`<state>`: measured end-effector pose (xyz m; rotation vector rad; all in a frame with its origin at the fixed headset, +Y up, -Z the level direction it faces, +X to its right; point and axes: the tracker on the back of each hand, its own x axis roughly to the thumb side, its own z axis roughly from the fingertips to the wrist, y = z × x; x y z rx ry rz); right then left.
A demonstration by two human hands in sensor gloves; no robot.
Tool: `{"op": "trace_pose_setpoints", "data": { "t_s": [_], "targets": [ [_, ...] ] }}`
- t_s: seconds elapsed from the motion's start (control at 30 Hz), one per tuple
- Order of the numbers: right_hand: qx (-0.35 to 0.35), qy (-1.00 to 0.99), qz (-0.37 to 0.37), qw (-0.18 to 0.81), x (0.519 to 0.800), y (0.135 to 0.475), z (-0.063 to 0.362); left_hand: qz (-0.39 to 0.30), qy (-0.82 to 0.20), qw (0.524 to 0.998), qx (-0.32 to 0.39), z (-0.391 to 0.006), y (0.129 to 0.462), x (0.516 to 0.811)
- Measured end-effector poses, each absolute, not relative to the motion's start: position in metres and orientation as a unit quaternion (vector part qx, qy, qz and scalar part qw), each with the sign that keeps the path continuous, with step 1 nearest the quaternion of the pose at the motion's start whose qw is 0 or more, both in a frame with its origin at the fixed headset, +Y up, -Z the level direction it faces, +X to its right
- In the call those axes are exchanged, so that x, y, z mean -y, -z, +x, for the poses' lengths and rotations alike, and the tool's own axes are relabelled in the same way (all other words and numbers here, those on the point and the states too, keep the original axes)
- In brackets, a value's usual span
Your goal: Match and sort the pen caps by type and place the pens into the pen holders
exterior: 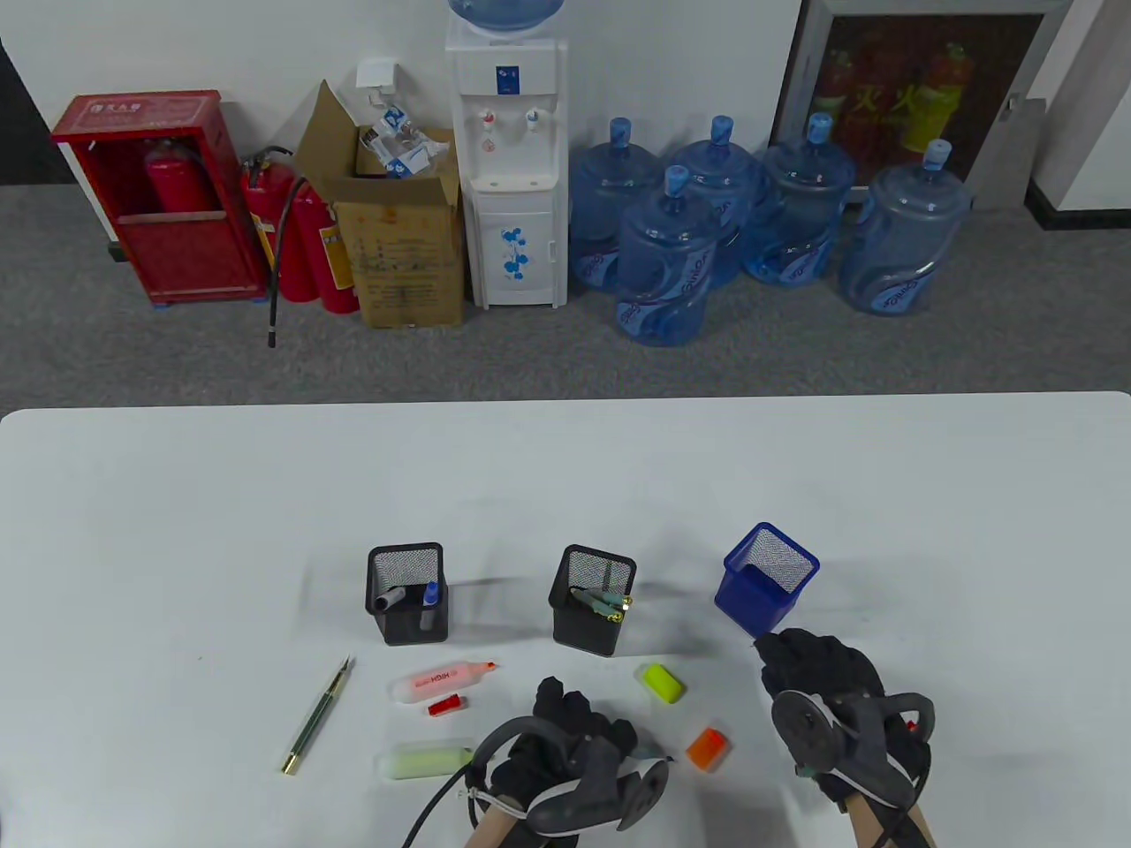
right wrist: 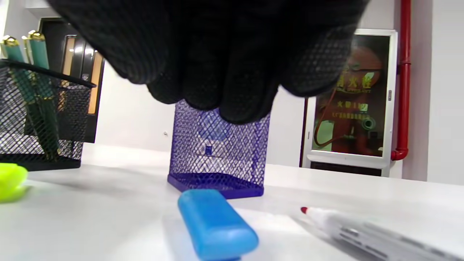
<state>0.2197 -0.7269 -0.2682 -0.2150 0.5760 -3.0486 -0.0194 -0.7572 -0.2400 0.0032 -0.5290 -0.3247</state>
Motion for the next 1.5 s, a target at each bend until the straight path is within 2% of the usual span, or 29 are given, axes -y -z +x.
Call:
{"op": "trace_pose_setpoints", "data": {
  "t_s": [0.23,0.4,0.73,0.97,1.03,1.2,1.27,1.37,1.5],
  "targets": [
    [-0.176,0.984,-0.011,0.003,0.721,0.273,0.241,0.048,0.091,0.97,0.221,-0.057,0.242,0.731],
    [-0.092,0.994,0.012,0.065,0.735,0.281,0.24,0.06,0.081,0.972,0.211,-0.075,0.244,0.73],
    [0.0,0.994,0.017,0.111,0.749,0.299,0.227,0.068,0.087,0.971,0.212,-0.077,0.243,0.73],
    [-0.001,0.99,0.006,0.143,0.752,0.301,0.216,0.07,0.085,0.971,0.211,-0.079,0.243,0.73],
    [0.022,0.987,0.0,0.157,0.751,0.301,0.214,0.074,0.081,0.972,0.206,-0.08,0.243,0.73],
    [0.036,0.993,-0.017,0.109,0.721,0.297,0.209,0.077,0.064,0.976,0.193,-0.084,0.245,0.729],
    [0.029,0.997,-0.044,0.059,0.7,0.292,0.2,0.083,0.05,0.977,0.187,-0.087,0.246,0.726],
    [-0.002,0.995,-0.087,-0.039,0.683,0.285,0.182,0.091,0.022,0.979,0.179,-0.09,0.246,0.725],
    [-0.032,0.981,-0.127,-0.141,0.687,0.275,0.157,0.114,0.011,0.977,0.179,-0.091,0.244,0.724]
  ]
}}
